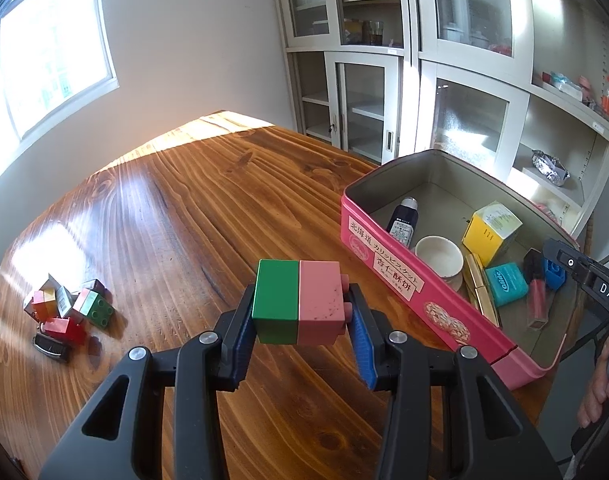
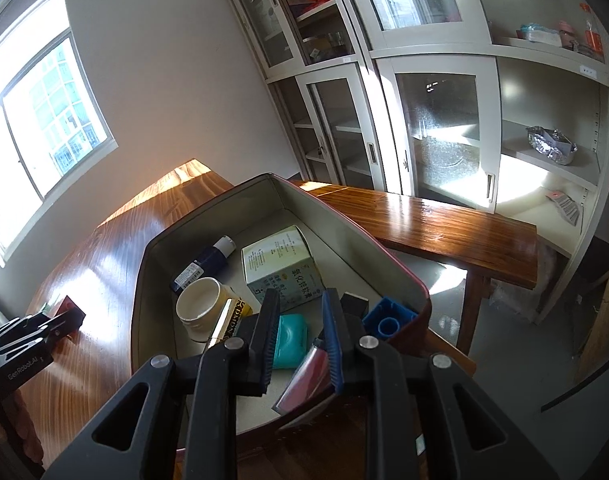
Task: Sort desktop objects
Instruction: 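Carry the lip gloss into the pink tin and release it while left carries the block, then lower the green-pink block into the pink tin and open the left gripper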
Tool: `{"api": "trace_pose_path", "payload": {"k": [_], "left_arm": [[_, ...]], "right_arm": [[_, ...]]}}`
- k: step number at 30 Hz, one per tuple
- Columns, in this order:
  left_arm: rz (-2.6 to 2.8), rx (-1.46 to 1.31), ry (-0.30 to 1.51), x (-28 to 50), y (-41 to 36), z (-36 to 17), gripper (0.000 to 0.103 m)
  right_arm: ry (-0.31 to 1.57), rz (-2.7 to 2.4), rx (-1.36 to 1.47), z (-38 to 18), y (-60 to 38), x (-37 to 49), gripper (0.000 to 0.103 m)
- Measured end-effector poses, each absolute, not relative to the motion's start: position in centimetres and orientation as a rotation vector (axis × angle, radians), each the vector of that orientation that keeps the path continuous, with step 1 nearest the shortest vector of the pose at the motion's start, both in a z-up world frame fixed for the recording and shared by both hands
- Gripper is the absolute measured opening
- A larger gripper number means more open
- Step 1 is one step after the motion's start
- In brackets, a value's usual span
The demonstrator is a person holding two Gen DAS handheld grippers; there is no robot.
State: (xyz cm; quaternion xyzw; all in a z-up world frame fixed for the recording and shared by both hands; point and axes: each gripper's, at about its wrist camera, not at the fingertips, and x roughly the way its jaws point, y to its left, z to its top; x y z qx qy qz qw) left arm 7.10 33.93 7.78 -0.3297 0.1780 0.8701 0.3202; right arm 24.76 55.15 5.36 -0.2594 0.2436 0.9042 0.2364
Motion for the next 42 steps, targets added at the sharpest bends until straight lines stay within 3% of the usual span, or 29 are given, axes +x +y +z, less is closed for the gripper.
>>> {"api": "trace_pose_path", "payload": {"k": [3,5,7,8,11,39,42], "left_arm": [[2.254,-0.878,0.458,7.2,34.5,7.8,0.046],[2.222,-0.88,0.455,7.3,35.0,7.8,0.046],[2.184,-0.882,0.451,7.6,35.7,7.8,0.046],[2.162,-0.881,0.447,7.9,36.0,7.8,0.046],[2.106,-0.862,0.446,8.7,37.1,8.0,0.046],[1.806,-0.833,0.535,14.3,42.0,6.7,0.046],[1.808,-0.828,0.541,14.5,41.9,6.6,0.052]], "right_arm": [[0.671,2.475,-0.672,5.5,55.2,25.2,0.037],[0.652,2.476,-0.636,5.8,55.0,25.6,0.059],[0.626,2.482,-0.595,6.3,54.7,25.9,0.074],[0.605,2.482,-0.577,6.5,54.5,26.1,0.076],[0.569,2.484,-0.546,7.0,54.2,26.3,0.079],[0.625,2.482,-0.52,6.7,55.3,27.4,0.082],[0.625,2.488,-0.523,6.8,55.1,27.3,0.083]]}}
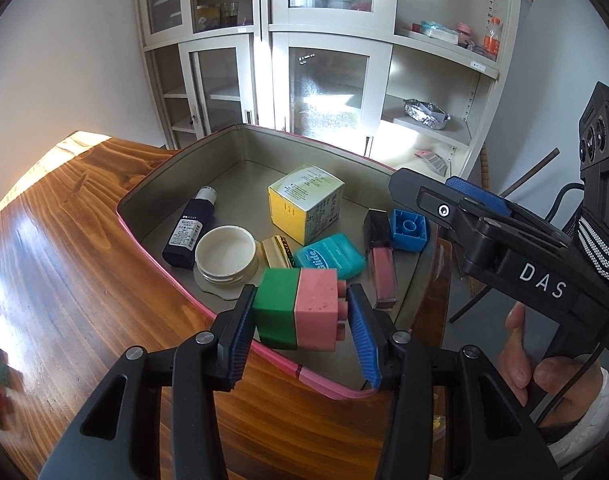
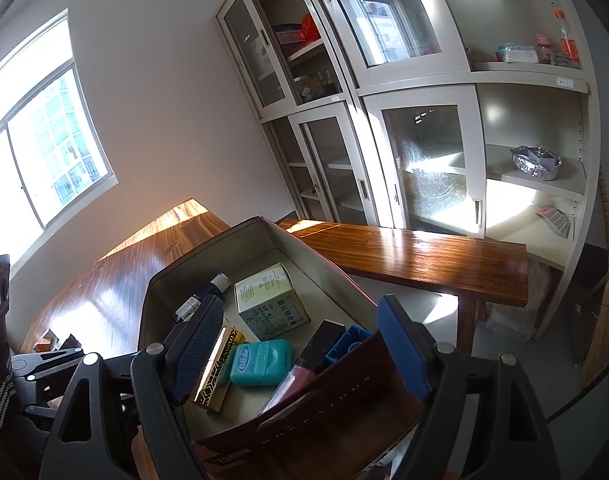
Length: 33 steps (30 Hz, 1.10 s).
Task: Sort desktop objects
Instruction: 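Lower the green-pink block into the pink tin and open the left gripper, then withdraw both grippers from the pink tin back to the table objects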
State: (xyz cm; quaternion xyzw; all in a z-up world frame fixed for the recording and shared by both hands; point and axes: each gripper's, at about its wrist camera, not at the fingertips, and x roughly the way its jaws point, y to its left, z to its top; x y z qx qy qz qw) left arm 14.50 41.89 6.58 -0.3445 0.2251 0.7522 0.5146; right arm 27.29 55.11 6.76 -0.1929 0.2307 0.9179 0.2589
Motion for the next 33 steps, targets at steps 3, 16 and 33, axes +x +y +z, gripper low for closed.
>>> {"api": "trace_pose_path", "payload": {"k": [3,16,33], "left_arm": [[1.817,-0.814,0.53,14.5,41.5,6.9,0.055],[1.899,-0.834,0.46,12.7,39.2,7.5,0.055],[2.122,-0.912,0.344,7.2,31.7,7.4,0.055]], "right_arm": [[0.626,2.492,-0.529,6.8,55.0,27.1,0.084],[0.623,2.522,-0.546,7.3,53.4,26.2,0.086],[0.569,2.63,-0.592,8.1,48.6,22.4,0.096]]}}
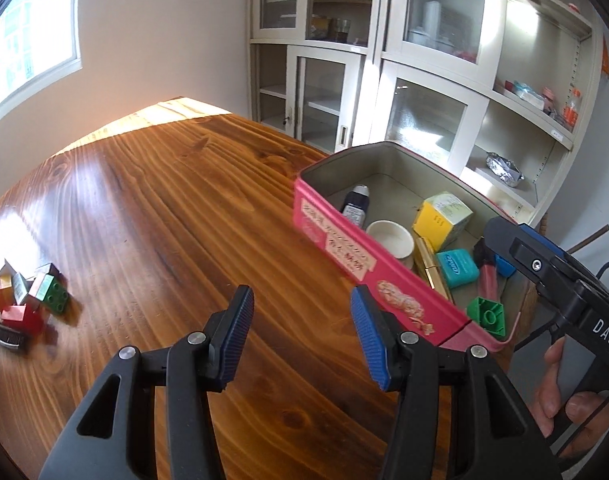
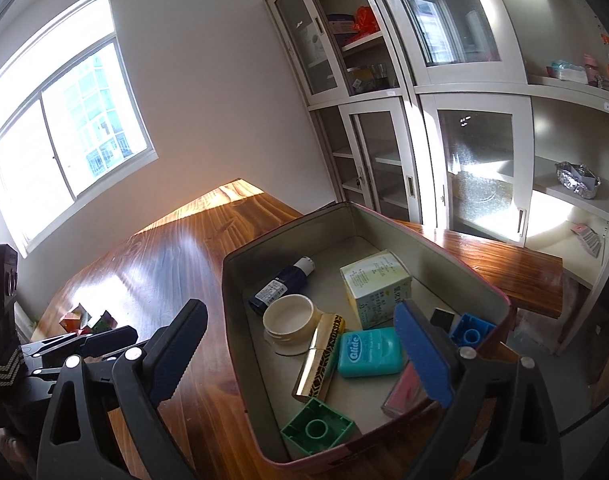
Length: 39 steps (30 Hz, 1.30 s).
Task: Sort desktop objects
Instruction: 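Withdraw both grippers from the pink tin back to the table objects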
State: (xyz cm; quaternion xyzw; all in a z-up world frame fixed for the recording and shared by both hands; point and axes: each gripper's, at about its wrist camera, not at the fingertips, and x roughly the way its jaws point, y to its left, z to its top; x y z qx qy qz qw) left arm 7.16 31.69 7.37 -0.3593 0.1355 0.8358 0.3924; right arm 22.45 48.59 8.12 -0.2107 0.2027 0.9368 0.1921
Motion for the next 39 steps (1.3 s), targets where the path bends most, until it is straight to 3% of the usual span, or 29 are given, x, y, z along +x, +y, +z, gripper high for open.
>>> {"api": "trace_pose_path", "payload": {"k": [39], "left_arm": [[2.608,-1.198,0.037,-7.8,8.1,3.1,0.055]], "right_arm": [[0.421,2.913,-1.068,4.3,32.2,7.4,0.096]]}}
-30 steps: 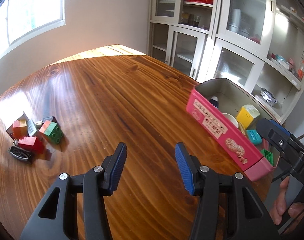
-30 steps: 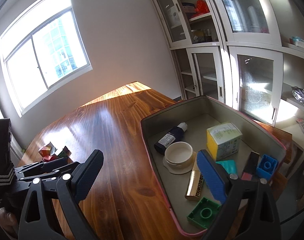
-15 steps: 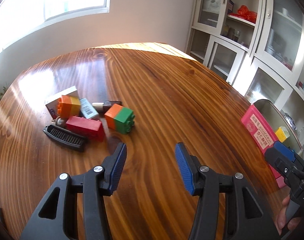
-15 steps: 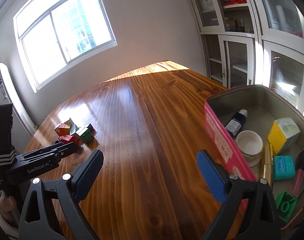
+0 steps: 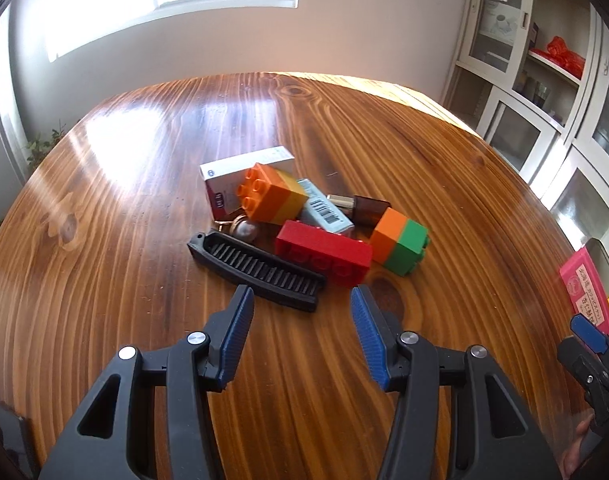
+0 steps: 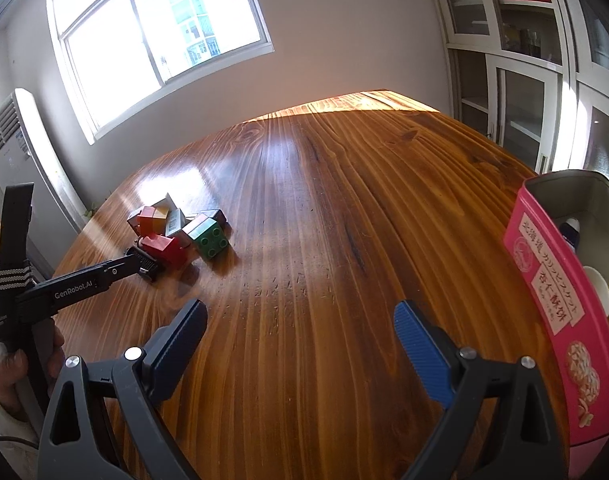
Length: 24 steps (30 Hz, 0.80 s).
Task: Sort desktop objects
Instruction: 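Withdraw both grippers from the pink tin back to the table objects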
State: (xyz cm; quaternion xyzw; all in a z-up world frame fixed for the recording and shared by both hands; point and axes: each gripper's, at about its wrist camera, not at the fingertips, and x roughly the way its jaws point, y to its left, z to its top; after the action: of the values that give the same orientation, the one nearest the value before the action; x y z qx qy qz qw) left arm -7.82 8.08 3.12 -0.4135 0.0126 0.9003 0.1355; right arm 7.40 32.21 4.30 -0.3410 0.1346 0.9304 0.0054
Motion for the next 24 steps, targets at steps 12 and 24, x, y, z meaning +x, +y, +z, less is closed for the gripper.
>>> {"api": "trace_pose_path", "payload": {"k": [12,24], "left_arm": [[2.621,-1.262,0.068,-9.8,8.2,1.6,0.055],[2.637,-1.338,0.011,-10.2,6.1,0.7,0.055]], "right_arm": [[0.452,2.922,-1.098,3.5,32.0,6.2,0.096],[0.466,2.923,-1.104,3.4,32.0,6.0,0.096]]}}
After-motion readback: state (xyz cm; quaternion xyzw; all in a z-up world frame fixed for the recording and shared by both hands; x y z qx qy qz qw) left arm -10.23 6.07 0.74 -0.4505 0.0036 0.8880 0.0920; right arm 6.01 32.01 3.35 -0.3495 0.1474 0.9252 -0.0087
